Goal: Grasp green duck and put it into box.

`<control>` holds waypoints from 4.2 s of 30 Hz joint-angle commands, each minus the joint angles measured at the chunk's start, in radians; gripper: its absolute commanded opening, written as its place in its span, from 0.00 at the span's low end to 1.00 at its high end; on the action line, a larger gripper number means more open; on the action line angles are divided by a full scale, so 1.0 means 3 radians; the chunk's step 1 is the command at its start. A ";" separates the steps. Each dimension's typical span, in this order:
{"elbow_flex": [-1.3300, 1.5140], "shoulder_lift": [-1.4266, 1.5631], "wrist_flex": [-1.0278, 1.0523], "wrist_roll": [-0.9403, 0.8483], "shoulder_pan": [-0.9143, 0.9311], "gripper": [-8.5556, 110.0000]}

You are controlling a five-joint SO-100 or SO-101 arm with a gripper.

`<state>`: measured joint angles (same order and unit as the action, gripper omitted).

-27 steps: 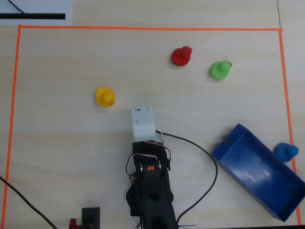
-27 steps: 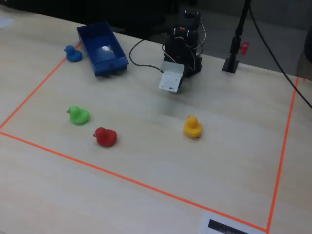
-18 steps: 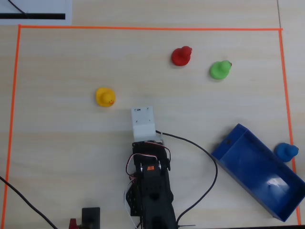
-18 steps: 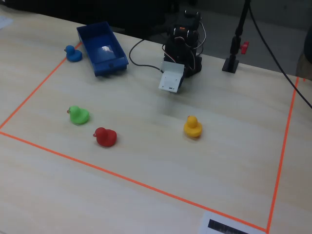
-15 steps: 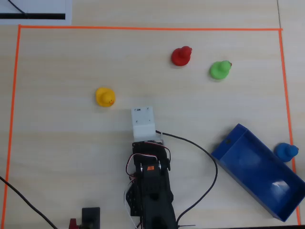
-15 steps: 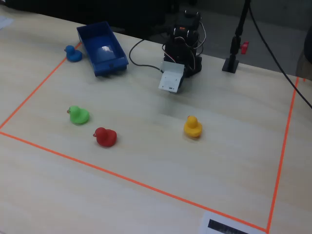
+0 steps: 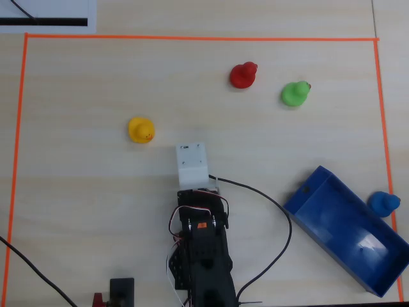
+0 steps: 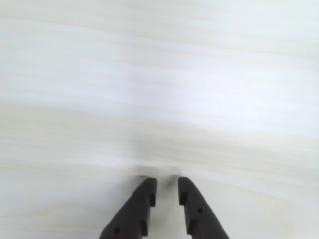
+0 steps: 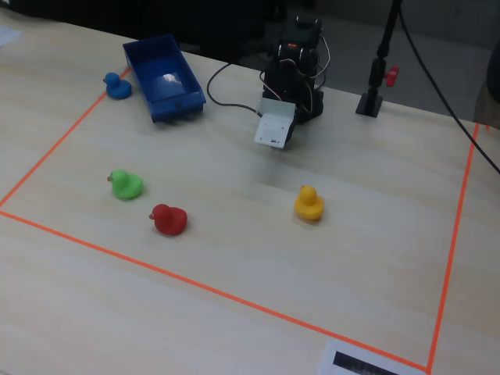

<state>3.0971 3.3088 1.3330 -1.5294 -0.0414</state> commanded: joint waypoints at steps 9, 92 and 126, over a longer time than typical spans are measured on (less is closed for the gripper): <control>0.0005 0.0005 0.0051 0.0000 0.0015 0.10; -0.3993 -0.7061 -0.6115 0.0174 0.2434 0.34; -0.4397 -0.7767 -0.6254 -0.0598 0.2383 0.26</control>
<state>1.8132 0.9633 -0.5323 -1.7027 0.6581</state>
